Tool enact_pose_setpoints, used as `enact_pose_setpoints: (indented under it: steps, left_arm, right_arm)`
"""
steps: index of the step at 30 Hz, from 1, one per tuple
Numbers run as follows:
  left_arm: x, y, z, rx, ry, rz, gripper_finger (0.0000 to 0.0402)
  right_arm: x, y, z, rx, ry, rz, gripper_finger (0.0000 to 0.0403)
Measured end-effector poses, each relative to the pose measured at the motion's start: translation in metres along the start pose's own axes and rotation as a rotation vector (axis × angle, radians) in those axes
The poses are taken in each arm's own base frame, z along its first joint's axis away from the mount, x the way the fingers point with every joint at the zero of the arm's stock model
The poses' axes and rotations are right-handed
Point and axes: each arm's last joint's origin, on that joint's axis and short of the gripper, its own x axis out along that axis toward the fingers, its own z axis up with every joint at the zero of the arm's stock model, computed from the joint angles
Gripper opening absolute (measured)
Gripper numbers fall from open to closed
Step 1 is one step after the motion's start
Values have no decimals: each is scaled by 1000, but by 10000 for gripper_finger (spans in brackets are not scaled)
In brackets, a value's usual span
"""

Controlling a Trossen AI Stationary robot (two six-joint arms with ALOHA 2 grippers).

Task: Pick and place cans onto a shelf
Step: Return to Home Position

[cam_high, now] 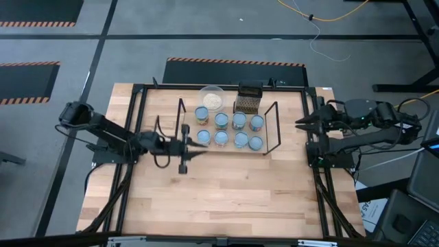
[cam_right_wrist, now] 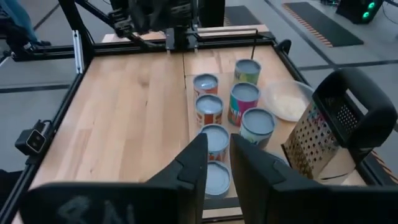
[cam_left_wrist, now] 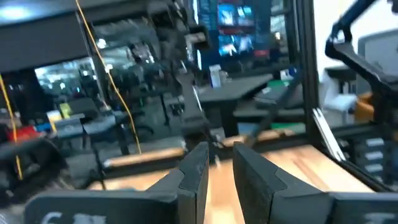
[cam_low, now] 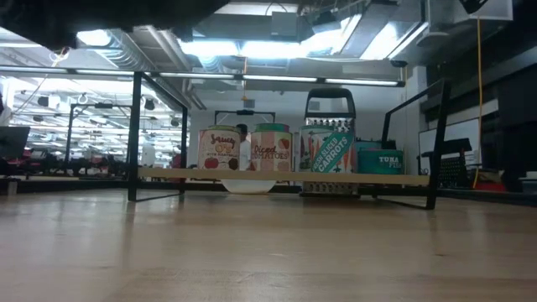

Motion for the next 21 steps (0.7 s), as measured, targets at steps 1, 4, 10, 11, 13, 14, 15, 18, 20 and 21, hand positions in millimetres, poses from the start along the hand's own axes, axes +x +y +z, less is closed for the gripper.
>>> enact_pose_setpoints:
  steps: [1,4,10,11,13,14,15,18,20,21]
  left_arm:
    - [0,7,3,4,-18,2,66]
    - [-4,25,15,-5,-82,-2,66]
    - [-26,53,48,12,-181,-8,66]
    - [-31,56,51,12,-172,-3,66]
    - [-42,62,58,1,-153,15,66]
    - [-48,64,61,-1,-141,25,66]
    - [-54,66,64,0,-125,33,66]
    - [-70,69,67,3,-68,45,66]
    - [-81,70,70,5,-51,50,66]
    - [-86,70,71,5,-41,51,66]
  right_arm:
    - [-1,0,0,0,-3,1,72]
    - [-1,0,0,1,-6,1,72]
    - [-1,0,0,1,-5,2,72]
    - [-1,0,0,0,-5,3,72]
    - [-1,0,0,0,-5,3,72]
    - [-1,0,0,0,-5,3,72]
    - [-1,0,0,0,-5,3,72]
    - [-1,0,0,-1,-5,3,72]
    - [-1,0,0,-1,-5,3,72]
    - [-1,0,0,-1,-5,3,72]
